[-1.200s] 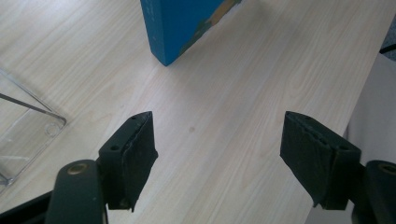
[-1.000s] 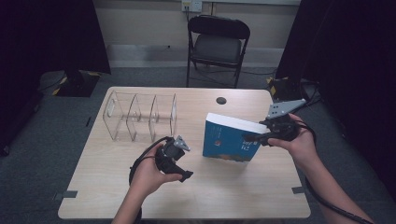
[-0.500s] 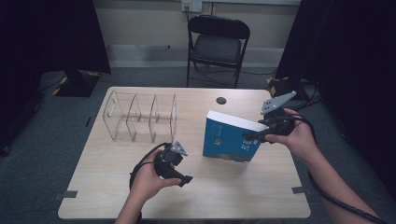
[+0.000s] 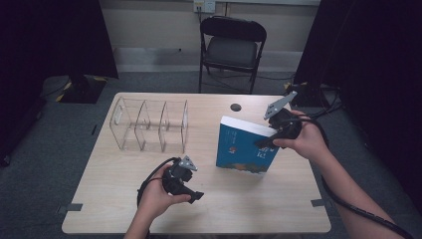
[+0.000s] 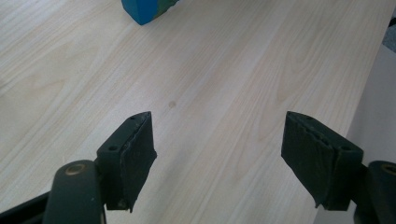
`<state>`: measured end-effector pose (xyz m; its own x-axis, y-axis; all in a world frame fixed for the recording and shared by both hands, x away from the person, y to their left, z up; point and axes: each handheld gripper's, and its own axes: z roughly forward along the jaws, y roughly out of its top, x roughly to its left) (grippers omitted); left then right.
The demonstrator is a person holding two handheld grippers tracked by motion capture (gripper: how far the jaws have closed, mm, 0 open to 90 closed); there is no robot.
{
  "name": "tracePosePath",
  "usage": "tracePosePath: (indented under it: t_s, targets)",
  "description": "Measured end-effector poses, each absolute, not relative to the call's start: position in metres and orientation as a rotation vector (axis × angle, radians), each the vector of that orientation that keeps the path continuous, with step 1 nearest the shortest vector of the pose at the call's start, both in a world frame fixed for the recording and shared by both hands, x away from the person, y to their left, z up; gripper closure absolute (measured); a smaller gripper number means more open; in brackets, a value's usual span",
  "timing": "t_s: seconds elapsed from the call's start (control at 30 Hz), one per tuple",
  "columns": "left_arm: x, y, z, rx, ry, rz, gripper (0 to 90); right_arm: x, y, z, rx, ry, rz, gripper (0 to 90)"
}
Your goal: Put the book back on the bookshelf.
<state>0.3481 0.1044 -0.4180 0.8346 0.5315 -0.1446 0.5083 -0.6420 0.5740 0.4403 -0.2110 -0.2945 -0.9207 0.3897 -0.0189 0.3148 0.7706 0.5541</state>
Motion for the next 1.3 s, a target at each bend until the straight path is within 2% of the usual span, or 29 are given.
tracePosePath:
  t_s: [0.5,0.9,1.3]
  targets:
    - [0.347,0.106,-0.418,2.373,0.761,0.038,26.8,0.442,-0.198,-0.304,0.616,2.876,0.73,51.0]
    - [0.347,0.108,-0.418,2.376,0.76,0.042,26.5,0.438,-0.196,-0.305,0.601,2.885,0.686,58.5]
    - [0.35,0.112,-0.423,2.363,0.789,0.035,25.9,0.429,-0.193,-0.305,0.562,2.859,0.683,60.1]
